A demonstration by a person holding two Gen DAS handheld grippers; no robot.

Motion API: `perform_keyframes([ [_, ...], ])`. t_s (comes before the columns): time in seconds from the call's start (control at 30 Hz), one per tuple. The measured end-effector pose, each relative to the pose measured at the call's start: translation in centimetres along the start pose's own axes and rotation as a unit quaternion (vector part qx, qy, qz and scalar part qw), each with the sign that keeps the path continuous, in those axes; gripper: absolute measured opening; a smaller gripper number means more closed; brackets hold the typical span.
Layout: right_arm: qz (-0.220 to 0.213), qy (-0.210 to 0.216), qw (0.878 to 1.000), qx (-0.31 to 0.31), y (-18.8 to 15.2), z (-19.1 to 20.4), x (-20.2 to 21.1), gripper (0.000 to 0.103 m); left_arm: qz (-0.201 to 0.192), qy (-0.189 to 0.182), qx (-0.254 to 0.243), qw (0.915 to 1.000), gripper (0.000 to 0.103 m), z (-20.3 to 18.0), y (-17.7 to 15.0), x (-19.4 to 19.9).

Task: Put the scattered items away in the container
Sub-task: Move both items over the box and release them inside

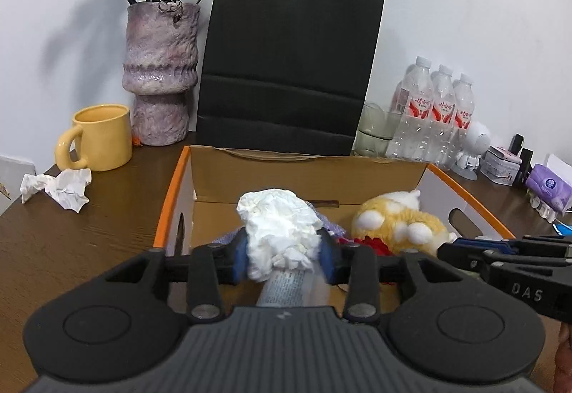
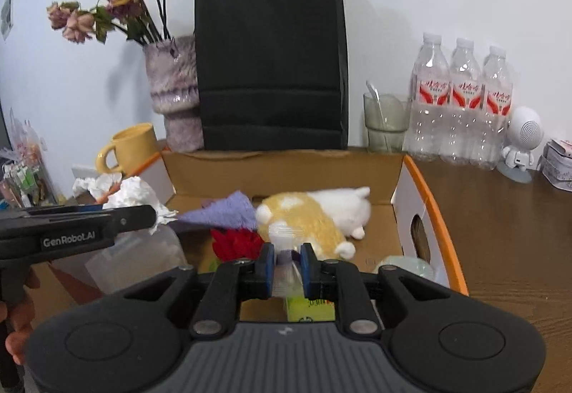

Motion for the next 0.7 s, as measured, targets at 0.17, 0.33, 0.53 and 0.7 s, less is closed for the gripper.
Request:
perform_keyframes([
  [0.17, -0.005, -0.01, 1.0, 0.012, 0.3, -0.2, 0.7, 0.097, -0.022, 0.006, 0.0, 0.9997, 0.103, -0.2, 0.9, 1.5],
  [0.33, -0.008, -0.009, 1.0, 0.007, 1.3, -0.7, 1.9, 0.103, -0.022, 0.011, 0.001, 0.9997, 0.103, -0.6, 1.3, 1.8],
  [0.53, -0.009, -0.016, 1.0, 0.008, 1.5, -0.8, 2.2, 0.103, -0.014, 0.015, 0.0, 0.9998, 0.103, -0.7, 1.1, 1.6],
  [0.7, -0.008, -0.019, 1.0, 0.01, 1.4, -0.8, 2.2, 0.103, -0.017, 0.012, -0.001, 0.9998, 0.103, -1.0, 1.2, 1.9],
])
Point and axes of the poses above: each gripper's, at about its wrist camera, not at the fingertips, and x roughly against the way its jaws point, z to its left, y to its top, the point moved 6 cm from there along -x, roughly the way its jaws point, and after that the axes turned 13 degrees about -y, right-handed, at the moved point
